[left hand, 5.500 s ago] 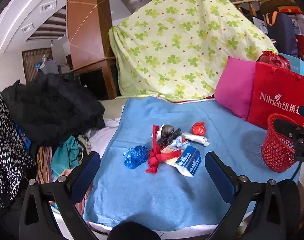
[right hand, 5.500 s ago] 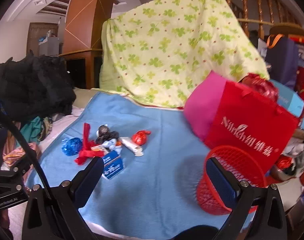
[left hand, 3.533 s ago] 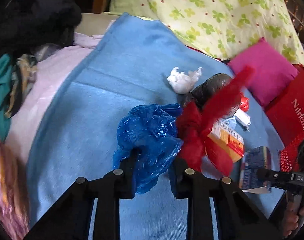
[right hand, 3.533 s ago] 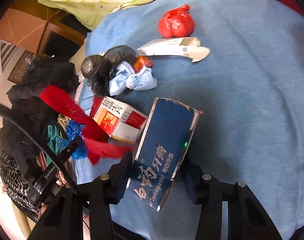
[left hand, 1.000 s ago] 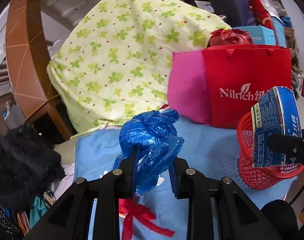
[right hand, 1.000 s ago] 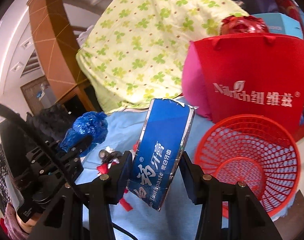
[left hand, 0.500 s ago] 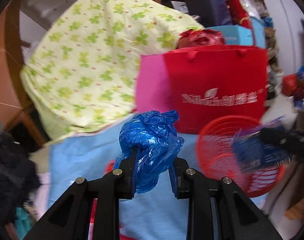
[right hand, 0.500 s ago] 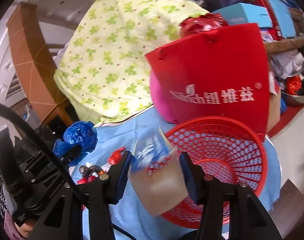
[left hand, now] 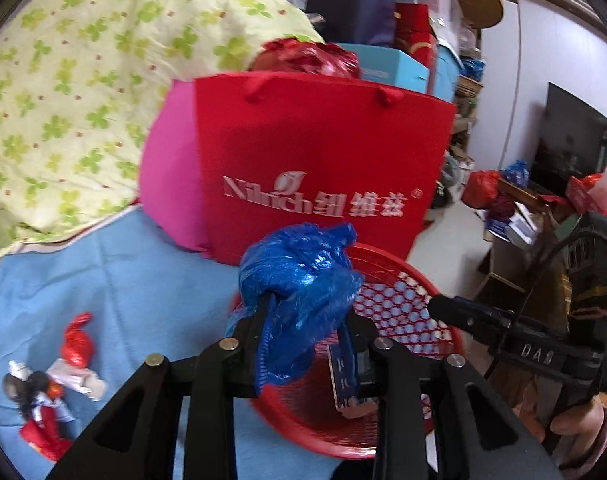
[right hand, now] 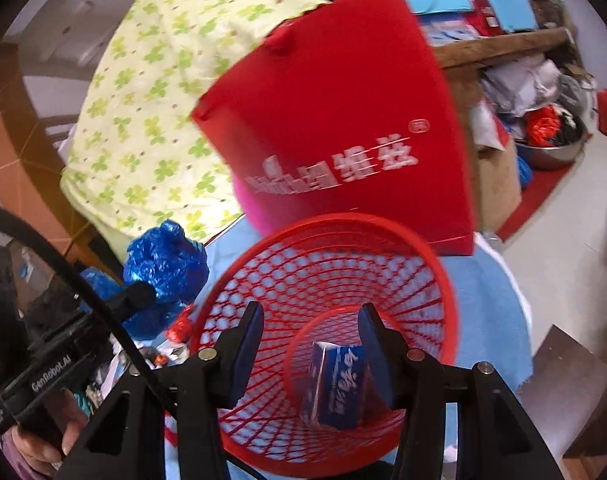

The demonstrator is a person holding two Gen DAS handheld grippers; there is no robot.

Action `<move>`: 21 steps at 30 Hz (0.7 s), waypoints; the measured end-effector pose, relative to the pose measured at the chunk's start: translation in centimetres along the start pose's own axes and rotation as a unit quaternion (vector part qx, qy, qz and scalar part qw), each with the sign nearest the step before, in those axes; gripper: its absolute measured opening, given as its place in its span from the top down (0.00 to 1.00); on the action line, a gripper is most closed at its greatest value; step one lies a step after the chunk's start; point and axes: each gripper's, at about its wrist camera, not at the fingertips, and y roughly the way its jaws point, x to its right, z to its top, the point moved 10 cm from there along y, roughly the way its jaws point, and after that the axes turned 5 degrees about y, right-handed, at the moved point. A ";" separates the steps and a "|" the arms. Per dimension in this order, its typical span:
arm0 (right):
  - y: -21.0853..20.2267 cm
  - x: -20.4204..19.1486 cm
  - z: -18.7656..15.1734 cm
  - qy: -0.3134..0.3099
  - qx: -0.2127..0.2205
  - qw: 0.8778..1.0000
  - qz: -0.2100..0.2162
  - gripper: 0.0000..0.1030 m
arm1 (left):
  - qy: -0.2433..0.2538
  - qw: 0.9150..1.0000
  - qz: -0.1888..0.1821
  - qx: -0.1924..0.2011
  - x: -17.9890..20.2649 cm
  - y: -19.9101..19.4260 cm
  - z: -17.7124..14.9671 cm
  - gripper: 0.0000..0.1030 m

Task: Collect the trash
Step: 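Open the left gripper over the red wastebasket to drop the blue bag, then move both grippers back to the trash pile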

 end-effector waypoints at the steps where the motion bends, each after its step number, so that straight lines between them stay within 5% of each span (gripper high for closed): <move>1: -0.2 0.5 0.2 0.006 0.001 1.000 -0.001 0.48 | 0.000 1.000 0.000 -0.005 0.2 0.4 -0.2 0.49; 2: -0.4 1.0 0.5 0.015 0.003 1.000 -0.002 0.47 | -0.001 1.000 0.003 -0.007 0.3 0.6 -0.2 0.31; 3: -0.7 1.6 0.9 0.024 0.007 1.000 -0.005 0.44 | -0.002 1.000 0.007 -0.005 0.4 0.7 -0.5 0.29; 10: -1.8 1.8 1.2 0.037 0.018 0.999 -0.005 0.37 | -0.023 0.999 0.025 -0.018 -1.8 -1.2 -3.5 0.29; 16: -2.5 -3.0 0.1 -0.006 0.020 0.999 0.025 0.37 | -0.069 0.995 0.066 -0.028 -6.2 -5.6 -8.5 0.28; 21: -3.1 -8.7 -1.6 -0.061 0.021 0.996 0.066 0.37 | -0.103 0.985 0.137 -0.026 -11.1 -10.0 -12.9 0.27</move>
